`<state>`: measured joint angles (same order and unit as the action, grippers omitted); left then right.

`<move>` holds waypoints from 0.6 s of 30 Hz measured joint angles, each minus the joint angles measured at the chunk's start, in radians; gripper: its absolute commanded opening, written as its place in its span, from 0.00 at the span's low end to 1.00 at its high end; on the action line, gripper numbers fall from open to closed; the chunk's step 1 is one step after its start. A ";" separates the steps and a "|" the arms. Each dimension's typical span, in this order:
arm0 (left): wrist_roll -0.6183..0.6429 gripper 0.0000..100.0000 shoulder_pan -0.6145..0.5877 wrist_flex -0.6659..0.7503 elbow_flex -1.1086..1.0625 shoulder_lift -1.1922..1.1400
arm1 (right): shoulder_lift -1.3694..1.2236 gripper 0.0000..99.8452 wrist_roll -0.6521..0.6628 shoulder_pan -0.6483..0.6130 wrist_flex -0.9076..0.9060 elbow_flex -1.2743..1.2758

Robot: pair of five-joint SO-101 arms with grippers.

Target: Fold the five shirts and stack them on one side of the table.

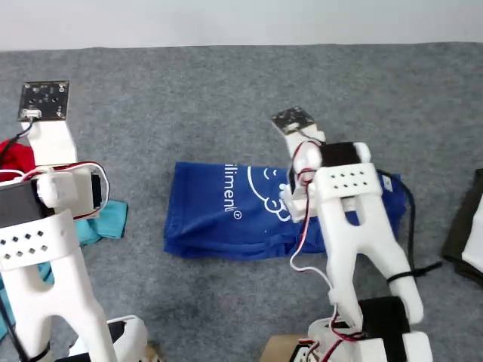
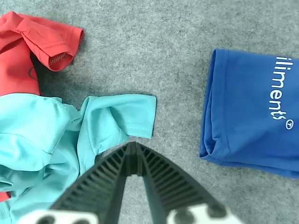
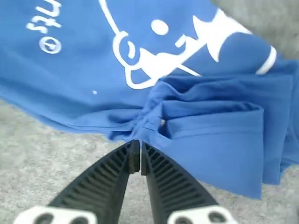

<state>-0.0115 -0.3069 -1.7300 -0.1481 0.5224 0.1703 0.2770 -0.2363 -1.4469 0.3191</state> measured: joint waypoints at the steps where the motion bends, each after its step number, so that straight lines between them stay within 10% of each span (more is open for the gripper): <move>1: 0.000 0.00 0.000 0.000 0.000 0.000 | 0.000 0.01 0.000 -0.021 0.003 0.000; 9: -0.018 0.00 -0.003 0.000 0.000 0.107 | -0.068 0.01 -0.021 -0.172 0.080 0.000; 18: -0.152 0.00 -0.334 -0.003 -0.009 0.285 | -0.141 0.01 -0.440 -0.293 0.235 -0.095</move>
<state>-0.1634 -0.6414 -1.7331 -0.1573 0.8078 0.0292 -0.1634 -0.5294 -1.2121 0.2240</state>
